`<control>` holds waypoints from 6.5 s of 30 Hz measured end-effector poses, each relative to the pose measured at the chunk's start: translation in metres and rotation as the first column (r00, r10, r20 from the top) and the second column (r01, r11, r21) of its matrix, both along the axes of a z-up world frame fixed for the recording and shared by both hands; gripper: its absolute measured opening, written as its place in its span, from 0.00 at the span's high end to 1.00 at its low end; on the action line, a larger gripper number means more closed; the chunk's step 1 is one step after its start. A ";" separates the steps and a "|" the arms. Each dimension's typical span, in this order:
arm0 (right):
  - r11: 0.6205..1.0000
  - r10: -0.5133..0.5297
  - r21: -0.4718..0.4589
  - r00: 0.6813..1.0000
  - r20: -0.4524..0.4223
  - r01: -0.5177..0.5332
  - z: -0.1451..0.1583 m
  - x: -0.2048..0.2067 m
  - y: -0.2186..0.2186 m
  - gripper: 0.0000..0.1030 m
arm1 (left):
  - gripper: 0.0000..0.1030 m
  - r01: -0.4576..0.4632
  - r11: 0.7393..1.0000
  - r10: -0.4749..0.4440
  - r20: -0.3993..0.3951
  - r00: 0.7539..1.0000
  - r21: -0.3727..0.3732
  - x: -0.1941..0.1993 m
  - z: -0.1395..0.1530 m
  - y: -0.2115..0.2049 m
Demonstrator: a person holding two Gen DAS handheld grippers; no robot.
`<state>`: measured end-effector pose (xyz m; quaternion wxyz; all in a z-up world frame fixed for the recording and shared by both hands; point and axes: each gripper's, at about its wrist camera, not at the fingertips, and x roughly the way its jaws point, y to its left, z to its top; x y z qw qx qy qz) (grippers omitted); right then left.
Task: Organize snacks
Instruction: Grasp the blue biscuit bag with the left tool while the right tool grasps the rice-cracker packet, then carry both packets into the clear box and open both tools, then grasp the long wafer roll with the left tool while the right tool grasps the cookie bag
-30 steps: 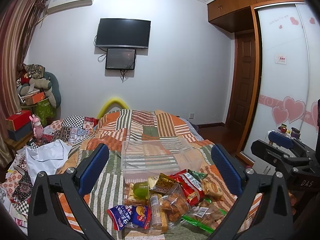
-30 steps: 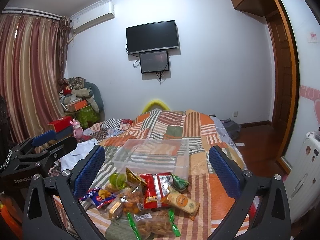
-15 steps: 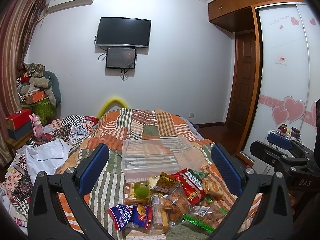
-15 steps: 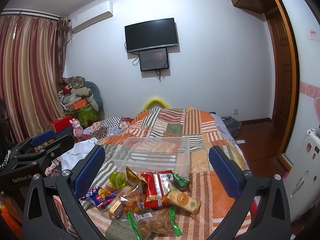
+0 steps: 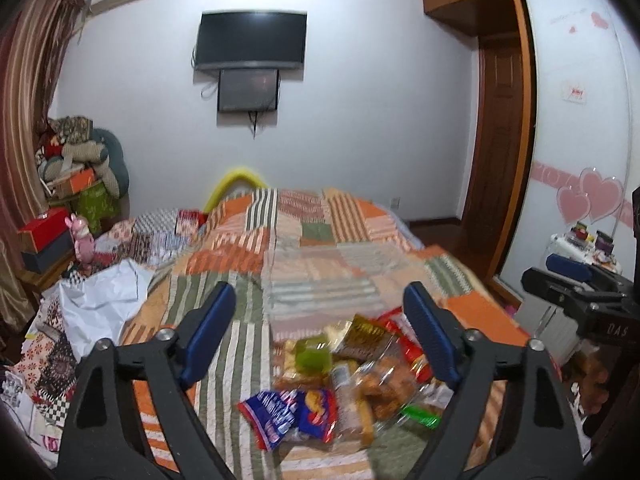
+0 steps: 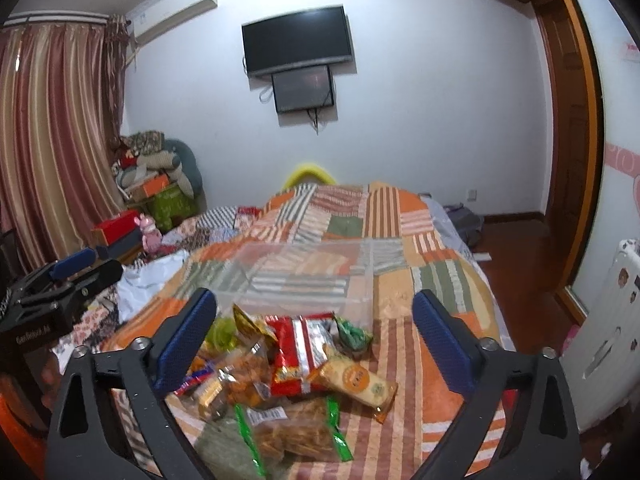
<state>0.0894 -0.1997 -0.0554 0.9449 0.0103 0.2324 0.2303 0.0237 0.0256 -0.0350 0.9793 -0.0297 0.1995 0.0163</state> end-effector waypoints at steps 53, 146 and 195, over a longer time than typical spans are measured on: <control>0.993 0.026 -0.090 0.897 -0.441 -0.073 -0.106 0.086 -0.016 0.54 | 0.37 0.028 0.992 -0.078 -0.435 0.897 -0.122 0.070 -0.135 0.047; 0.987 0.085 -0.101 0.939 -0.335 -0.125 -0.061 0.174 0.078 0.67 | 0.36 0.060 0.989 -0.110 -0.396 0.912 -0.136 0.244 -0.091 0.043; 0.960 0.150 -0.175 0.930 -0.336 -0.218 -0.074 0.007 0.038 0.00 | 0.12 0.103 0.985 -0.160 -0.489 0.858 -0.141 0.063 -0.098 0.013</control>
